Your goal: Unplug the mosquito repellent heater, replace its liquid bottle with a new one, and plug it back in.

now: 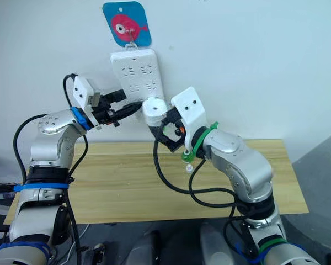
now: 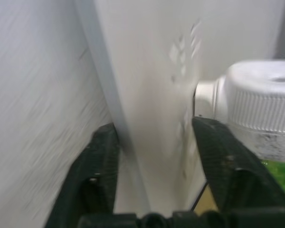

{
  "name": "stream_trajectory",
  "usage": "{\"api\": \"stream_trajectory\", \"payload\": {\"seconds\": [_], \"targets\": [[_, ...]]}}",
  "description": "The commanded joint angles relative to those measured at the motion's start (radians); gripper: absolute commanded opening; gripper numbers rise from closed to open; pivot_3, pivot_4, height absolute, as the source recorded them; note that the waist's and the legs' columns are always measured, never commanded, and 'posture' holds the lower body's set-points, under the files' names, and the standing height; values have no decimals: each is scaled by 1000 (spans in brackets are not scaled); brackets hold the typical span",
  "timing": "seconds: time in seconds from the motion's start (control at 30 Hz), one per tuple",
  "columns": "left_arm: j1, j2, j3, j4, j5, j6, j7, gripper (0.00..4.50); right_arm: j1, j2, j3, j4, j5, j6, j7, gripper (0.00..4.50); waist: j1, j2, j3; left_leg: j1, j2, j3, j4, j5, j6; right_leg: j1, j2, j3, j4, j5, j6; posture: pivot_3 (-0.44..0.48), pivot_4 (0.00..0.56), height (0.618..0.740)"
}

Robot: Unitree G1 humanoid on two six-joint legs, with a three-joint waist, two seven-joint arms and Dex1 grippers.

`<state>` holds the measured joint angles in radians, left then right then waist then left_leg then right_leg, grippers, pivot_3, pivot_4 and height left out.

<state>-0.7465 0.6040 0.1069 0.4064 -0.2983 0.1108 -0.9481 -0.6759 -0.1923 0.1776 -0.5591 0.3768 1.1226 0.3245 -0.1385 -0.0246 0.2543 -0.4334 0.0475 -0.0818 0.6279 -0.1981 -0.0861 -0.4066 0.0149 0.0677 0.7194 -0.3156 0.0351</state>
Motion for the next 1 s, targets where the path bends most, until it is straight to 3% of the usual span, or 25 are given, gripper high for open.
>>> {"api": "stream_trajectory", "payload": {"seconds": [0.03,0.27,0.37,0.5,0.73,1.0], "targets": [[27,52,37,-57,-2,-2,1,3484,6,-23,-13,-60,43,-24,48,4500,0,0,0,-1,0,0,0,0,0,0,-1,0,-1,0,0,-113,212,725],[205,190,97,-234,-57,75,-65,3484,29,-101,24,-76,74,-108,147,4500,0,0,0,-1,0,1,-1,0,0,0,-2,0,-2,0,0,-89,221,725],[369,268,132,-435,-151,182,-151,3531,40,-113,33,-77,88,-138,176,3947,4,0,1,0,1,1,-1,0,0,0,-1,1,-1,0,0,-65,218,725],[549,304,181,-715,-284,328,-153,3531,37,-116,77,-28,47,-209,180,2564,23,0,1,0,0,1,0,0,0,0,-2,1,-1,0,0,-31,211,725],[642,243,213,-931,-345,423,17,3531,-7,-57,126,118,-57,-332,131,119,61,-1,1,0,0,1,1,1,-1,1,-1,1,-1,0,0,6,204,725],[651,241,207,-966,-366,445,66,3531,-22,-29,115,209,-131,-363,91,55,74,-1,1,0,0,1,0,1,-2,1,-1,1,-1,0,0,13,203,725]]}}
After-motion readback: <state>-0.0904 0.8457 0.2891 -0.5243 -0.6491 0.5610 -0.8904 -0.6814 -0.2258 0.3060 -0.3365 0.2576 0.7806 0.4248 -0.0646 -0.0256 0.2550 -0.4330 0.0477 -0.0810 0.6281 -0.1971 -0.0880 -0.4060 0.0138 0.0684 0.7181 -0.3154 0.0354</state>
